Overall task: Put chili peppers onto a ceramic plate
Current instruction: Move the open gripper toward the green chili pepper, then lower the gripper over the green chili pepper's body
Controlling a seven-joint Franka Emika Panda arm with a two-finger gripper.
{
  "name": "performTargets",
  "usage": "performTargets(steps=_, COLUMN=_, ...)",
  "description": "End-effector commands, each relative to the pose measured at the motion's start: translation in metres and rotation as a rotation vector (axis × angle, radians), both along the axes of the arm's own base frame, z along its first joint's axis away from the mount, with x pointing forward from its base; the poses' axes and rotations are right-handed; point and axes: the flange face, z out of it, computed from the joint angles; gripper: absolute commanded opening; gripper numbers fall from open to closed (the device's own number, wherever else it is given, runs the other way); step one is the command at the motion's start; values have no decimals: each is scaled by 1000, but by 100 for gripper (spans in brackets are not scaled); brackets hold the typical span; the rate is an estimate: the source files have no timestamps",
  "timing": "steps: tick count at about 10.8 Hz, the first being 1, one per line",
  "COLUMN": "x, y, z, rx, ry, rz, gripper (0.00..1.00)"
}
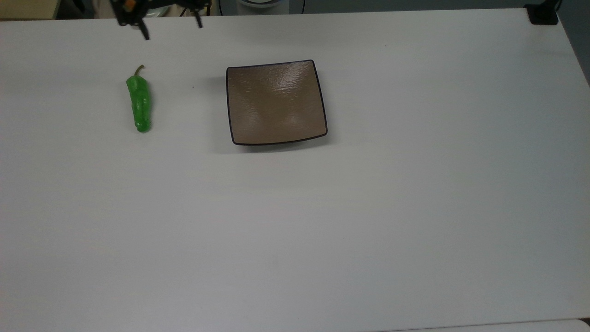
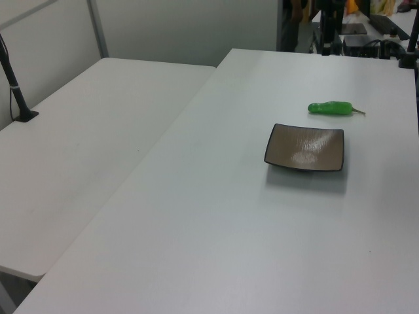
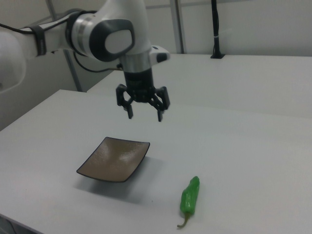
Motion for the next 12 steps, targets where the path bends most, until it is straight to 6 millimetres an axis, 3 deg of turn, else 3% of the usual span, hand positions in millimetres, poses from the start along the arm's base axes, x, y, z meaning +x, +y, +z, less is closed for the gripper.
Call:
performTargets(steps=1, x=-4, y=-46, z=-26, rx=-5, ry=37, rz=-39, gripper=100)
performTargets(steps=4, x=-4, y=-86, z=-60, rx=-13, ry=72, rz=-108, gripper=100)
performTargets(steps=6, x=-5, y=-103, z=-88, rx=-53, ry=75, rz=-122, gripper=100)
performTargets(steps=9, x=-12, y=-112, z=-125, rx=-98, ry=61, rz=-116, gripper=100)
performTargets(steps=12, x=-12, y=-107, z=-172, rx=-113, ry=26, rz=-102, gripper=100)
